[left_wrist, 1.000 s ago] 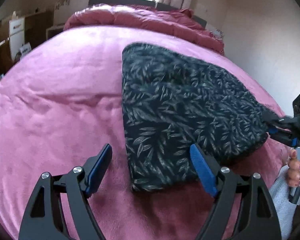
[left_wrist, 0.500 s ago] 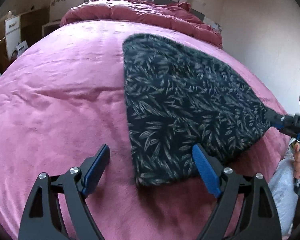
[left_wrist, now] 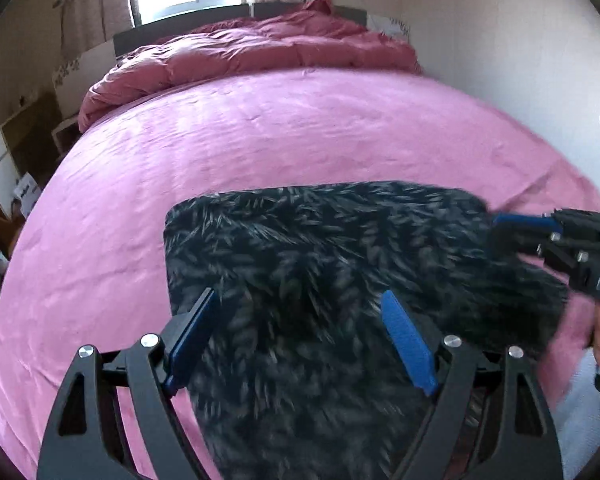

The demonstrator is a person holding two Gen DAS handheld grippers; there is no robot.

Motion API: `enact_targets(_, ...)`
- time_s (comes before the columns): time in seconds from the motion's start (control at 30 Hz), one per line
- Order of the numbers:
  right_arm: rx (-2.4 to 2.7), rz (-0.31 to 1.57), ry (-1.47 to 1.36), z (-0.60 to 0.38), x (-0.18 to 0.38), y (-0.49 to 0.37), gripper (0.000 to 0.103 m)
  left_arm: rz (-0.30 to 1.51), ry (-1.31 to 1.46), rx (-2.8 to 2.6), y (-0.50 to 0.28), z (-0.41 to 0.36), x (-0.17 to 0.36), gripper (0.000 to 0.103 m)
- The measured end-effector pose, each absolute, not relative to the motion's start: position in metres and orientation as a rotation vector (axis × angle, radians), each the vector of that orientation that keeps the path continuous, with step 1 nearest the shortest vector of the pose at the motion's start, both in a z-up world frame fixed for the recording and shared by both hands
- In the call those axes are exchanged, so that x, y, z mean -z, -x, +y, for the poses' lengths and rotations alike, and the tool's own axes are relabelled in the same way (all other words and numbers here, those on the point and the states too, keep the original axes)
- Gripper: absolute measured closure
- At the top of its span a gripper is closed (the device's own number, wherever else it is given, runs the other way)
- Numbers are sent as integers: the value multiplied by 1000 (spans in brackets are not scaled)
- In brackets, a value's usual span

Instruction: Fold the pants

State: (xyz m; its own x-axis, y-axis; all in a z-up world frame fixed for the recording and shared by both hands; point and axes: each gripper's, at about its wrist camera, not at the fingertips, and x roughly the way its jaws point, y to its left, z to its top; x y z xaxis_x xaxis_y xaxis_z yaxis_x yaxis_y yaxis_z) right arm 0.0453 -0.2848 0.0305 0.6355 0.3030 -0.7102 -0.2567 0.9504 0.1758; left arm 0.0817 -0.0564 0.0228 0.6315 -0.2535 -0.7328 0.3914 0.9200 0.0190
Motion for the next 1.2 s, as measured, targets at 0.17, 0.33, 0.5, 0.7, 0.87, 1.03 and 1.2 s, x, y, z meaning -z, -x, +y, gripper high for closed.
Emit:
enact_targets(0.17,-163,873,-102,-311,13,-85,103,873,-134,290,-109,-46,9,13)
enact_targets(0.33,-139,830,-91,-306,20,-102,103,835,-102,272,-114,-46,16,6)
enact_targets(0.5,-182,799,-173,-317,15,-82,103,833,-104,265,-101,-43,17,6)
enact_targets(0.7,-161,769,-221,-319,-1,-54,66,823,-70,238,-91,-39,18,6)
enact_targets(0.87,-144,765,-281,-321,0,-23,65,831,-36,229,-82,-32,18,6)
enact_targets(1.03,-158,784,-361,-323,10,9,65,845,-3,226,-69,-26,20,6)
enact_targets(1.2,-162,825,-456,-334,22,14,65,868,51,230,-60,-18,23,6)
